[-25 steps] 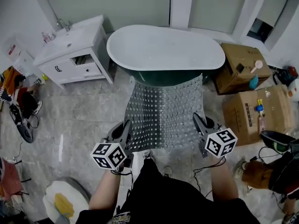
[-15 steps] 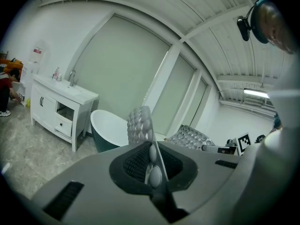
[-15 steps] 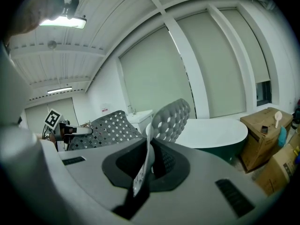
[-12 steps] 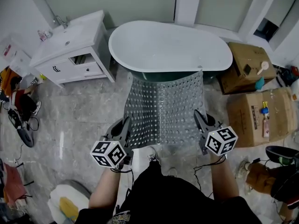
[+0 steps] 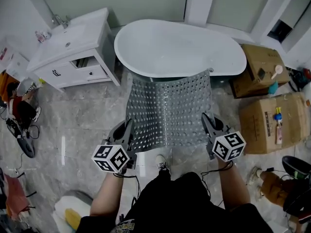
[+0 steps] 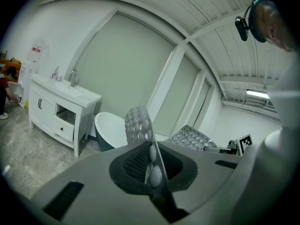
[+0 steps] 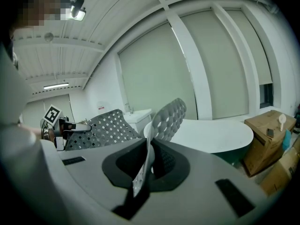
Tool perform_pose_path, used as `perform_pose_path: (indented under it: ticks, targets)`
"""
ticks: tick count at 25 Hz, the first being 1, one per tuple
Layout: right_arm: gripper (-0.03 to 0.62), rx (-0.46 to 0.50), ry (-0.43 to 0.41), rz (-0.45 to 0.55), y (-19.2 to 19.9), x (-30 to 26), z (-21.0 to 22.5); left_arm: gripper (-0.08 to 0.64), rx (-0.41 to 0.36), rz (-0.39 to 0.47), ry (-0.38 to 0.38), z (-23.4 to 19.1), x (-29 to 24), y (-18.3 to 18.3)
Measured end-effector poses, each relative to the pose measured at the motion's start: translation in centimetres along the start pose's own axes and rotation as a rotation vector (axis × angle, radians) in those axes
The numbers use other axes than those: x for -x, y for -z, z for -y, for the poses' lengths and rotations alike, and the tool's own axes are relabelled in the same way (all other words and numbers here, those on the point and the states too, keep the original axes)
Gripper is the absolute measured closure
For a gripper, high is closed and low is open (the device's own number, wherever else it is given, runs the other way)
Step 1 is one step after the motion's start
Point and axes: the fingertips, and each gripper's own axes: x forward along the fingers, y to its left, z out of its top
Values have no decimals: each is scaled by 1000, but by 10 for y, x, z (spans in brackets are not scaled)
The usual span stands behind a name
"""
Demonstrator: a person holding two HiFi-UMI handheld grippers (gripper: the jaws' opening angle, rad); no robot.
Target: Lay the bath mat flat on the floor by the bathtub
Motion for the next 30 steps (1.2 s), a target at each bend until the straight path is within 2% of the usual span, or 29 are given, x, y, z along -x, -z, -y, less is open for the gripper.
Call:
perform_pose_path:
  ticks: [2, 5, 10, 15, 22, 30]
  targets:
    - [563, 18, 14, 3, -12, 11, -8, 529, -6, 5, 10, 6, 9, -11]
    - [563, 30, 22, -3, -19, 5, 5, 529, -22, 4, 4, 7, -5, -16]
    - [563, 27, 45, 3, -2, 6, 25, 529, -39, 3, -9, 7, -20, 1]
    - [563, 23, 100, -8, -10, 58, 16, 529, -27, 1, 3, 36, 9, -3]
    - [563, 19, 122, -24, 24, 55, 75, 529, -20, 1, -16, 52, -30, 35]
    - [562, 20, 154, -54, 56, 63, 111, 529, -34, -34, -2, 62, -61, 73]
